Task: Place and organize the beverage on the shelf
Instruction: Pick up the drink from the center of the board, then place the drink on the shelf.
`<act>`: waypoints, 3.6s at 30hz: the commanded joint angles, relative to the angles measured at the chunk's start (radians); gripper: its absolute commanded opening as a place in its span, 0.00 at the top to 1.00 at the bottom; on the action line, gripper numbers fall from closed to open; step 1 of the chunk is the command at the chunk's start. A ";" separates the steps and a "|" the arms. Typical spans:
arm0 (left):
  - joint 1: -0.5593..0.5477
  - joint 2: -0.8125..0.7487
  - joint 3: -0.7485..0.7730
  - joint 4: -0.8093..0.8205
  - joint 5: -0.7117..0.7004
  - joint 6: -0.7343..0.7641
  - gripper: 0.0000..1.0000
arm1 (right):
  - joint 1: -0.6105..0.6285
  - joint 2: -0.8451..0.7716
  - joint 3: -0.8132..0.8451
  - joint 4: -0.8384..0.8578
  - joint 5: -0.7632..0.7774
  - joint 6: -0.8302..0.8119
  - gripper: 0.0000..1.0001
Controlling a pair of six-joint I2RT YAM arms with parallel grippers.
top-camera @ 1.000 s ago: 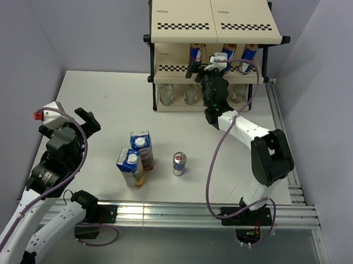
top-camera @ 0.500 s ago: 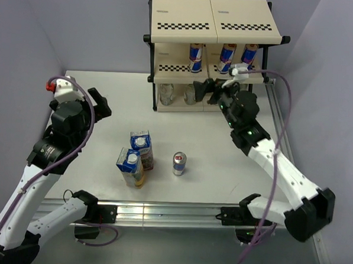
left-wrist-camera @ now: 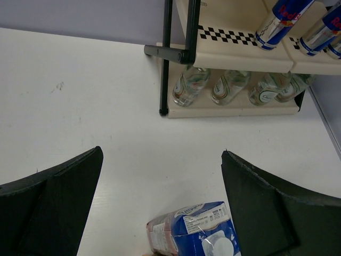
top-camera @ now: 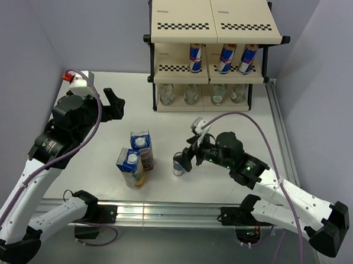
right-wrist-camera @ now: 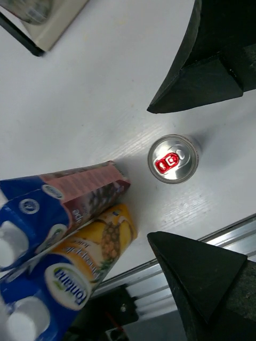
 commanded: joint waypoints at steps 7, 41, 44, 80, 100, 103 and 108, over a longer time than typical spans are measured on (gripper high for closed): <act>-0.001 -0.015 0.008 -0.001 0.028 0.033 0.00 | 0.086 0.119 -0.038 0.015 0.174 -0.011 0.04; -0.003 0.077 0.076 0.123 0.258 0.033 0.00 | 0.089 0.203 0.161 -0.148 0.457 0.015 1.00; -0.021 0.141 0.110 0.183 0.288 0.014 0.01 | 0.056 0.217 0.273 -0.269 0.494 0.084 1.00; -0.590 0.529 -0.166 1.075 0.311 0.371 0.00 | -0.184 0.412 1.135 -0.962 0.461 0.189 1.00; -0.596 0.674 -0.048 1.111 0.159 0.348 0.11 | -0.150 0.403 1.122 -0.937 0.426 0.163 1.00; -0.599 0.675 -0.048 1.113 0.157 0.353 0.31 | -0.141 0.406 1.117 -0.934 0.425 0.166 1.00; -0.607 0.674 -0.036 1.098 0.145 0.356 0.92 | -0.129 0.404 1.108 -0.900 0.416 0.169 1.00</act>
